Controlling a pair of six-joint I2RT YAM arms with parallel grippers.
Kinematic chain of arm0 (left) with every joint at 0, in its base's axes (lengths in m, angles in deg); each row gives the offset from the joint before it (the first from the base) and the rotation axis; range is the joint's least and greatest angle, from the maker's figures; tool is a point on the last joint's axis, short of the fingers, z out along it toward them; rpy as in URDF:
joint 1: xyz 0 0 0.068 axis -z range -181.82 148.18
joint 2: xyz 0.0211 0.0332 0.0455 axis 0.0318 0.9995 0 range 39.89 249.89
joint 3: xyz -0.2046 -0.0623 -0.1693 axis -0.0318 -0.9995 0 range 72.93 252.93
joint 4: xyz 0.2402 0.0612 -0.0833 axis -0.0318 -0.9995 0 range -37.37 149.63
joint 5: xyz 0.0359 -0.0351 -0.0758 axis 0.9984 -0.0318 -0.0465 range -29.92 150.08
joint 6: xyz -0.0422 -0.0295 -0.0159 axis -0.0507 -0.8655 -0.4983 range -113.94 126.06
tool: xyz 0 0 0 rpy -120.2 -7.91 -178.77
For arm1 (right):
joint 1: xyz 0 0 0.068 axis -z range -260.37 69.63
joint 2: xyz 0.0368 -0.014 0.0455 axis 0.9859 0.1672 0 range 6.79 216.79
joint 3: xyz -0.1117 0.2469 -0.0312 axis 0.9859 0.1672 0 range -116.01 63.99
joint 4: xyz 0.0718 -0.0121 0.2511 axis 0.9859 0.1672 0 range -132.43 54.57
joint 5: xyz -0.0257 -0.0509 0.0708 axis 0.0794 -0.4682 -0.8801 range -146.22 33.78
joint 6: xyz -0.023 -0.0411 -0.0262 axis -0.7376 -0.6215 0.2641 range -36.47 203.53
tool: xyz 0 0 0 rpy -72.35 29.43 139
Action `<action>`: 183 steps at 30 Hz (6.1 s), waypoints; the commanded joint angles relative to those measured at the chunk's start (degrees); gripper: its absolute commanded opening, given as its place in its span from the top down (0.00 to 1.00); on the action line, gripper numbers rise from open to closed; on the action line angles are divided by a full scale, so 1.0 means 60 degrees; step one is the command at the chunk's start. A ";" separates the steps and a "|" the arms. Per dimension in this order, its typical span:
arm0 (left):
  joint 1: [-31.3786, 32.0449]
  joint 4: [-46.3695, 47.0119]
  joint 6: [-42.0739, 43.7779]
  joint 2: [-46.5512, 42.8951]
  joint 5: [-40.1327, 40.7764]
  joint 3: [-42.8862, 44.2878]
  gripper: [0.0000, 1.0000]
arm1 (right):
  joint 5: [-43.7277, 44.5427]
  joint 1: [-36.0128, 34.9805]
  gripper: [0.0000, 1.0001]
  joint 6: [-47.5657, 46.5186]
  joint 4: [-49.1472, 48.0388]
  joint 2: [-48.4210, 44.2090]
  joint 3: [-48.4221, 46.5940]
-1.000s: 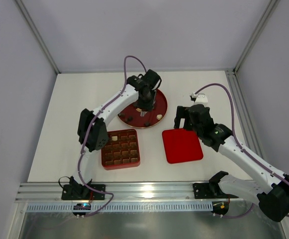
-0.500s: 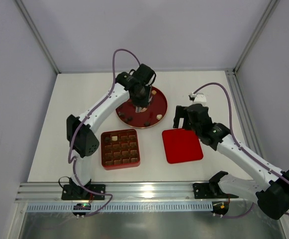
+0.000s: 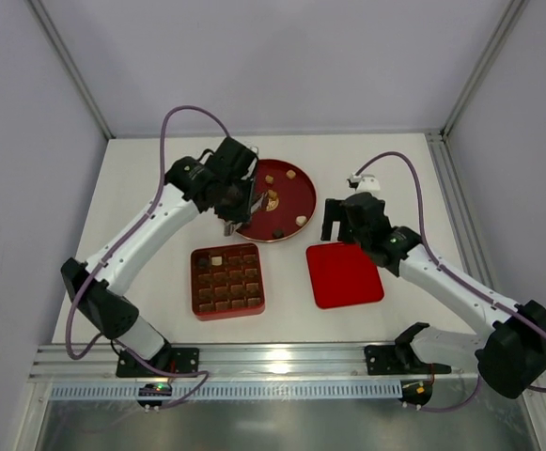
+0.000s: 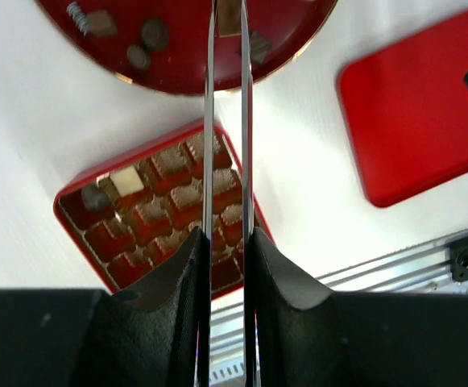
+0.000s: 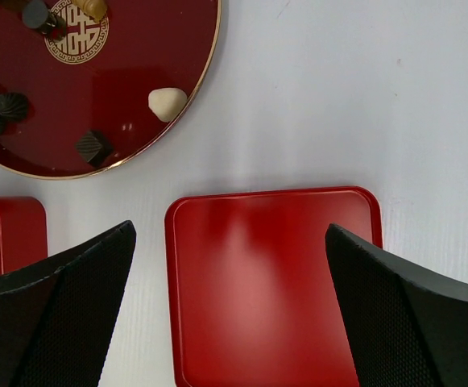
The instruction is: Pack the chocolate
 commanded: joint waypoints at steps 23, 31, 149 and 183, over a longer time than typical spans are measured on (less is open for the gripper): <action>0.0033 -0.0354 -0.0475 -0.4425 -0.0217 -0.4881 0.72 | -0.0249 0.0035 0.00 0.0268 -0.0825 0.0624 -0.0275; 0.0033 0.0086 -0.0593 -0.4381 0.0120 -0.5087 0.71 | -0.0219 0.0035 0.00 0.0254 -0.0825 0.0653 -0.0261; -0.0069 -0.0808 0.0330 -0.2802 0.0852 -0.2482 0.60 | -0.0380 -0.0112 0.00 0.0371 -0.0884 0.0814 -0.0392; -0.1110 0.0438 0.1136 0.1215 0.0076 -0.1059 0.60 | -0.0791 0.0064 0.00 -0.0171 -0.0620 0.1034 -0.0715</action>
